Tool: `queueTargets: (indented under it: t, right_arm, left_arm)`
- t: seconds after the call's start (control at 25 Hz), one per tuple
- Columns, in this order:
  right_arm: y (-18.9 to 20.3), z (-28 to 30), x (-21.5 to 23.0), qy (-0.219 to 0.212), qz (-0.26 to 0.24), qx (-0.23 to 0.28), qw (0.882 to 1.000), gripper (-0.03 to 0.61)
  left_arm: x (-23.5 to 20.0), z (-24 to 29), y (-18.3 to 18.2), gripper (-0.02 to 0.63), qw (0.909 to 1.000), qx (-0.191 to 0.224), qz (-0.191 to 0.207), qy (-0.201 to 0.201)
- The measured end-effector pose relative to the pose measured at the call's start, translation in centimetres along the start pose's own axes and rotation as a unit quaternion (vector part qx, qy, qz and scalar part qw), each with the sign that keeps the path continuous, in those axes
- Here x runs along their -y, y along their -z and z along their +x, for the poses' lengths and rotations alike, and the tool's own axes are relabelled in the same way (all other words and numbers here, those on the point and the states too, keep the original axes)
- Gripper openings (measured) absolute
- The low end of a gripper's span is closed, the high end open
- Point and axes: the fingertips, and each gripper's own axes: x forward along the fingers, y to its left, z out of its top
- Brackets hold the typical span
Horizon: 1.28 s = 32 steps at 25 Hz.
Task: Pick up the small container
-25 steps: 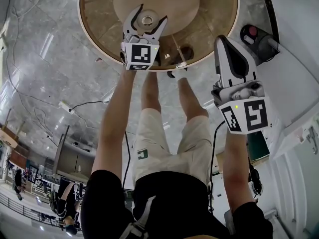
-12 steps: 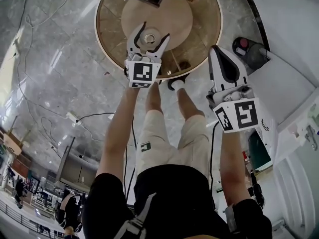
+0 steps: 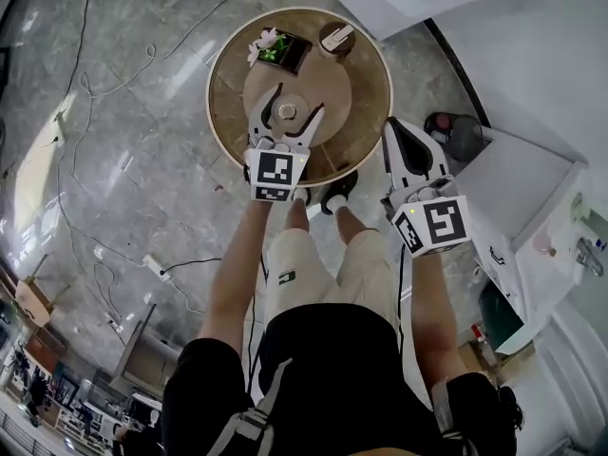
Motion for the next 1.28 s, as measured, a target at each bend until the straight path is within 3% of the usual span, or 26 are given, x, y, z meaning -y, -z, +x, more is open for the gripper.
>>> queueTargets:
  t: [0.28, 0.52, 0.84, 1.28]
  right_arm:
    - [-4.8, -3.9, -0.3, 0.018, -0.004, 0.025, 1.000, 0.003]
    - [-9.9, -6.9, -0.3, 0.034, -0.012, 0.063, 0.997, 0.003]
    - [-16.5, -10.2, -1.6, 0.020, -0.033, 0.106, 0.994, 0.003]
    - [-24.1, -13.4, -2.2, 0.026, -0.061, 0.157, 0.985, 0.003]
  left_arm:
    - [1.5, -3.7, -8.2, 0.353, 0.9994, -0.012, -0.005, 0.031]
    - [2.9, -7.5, -16.7, 0.353, 0.9986, 0.012, -0.003, 0.051]
    - [5.6, -11.8, -26.4, 0.353, 0.9956, 0.042, 0.003, 0.084]
    - [7.2, -15.7, -35.3, 0.353, 0.9905, 0.078, 0.027, 0.110]
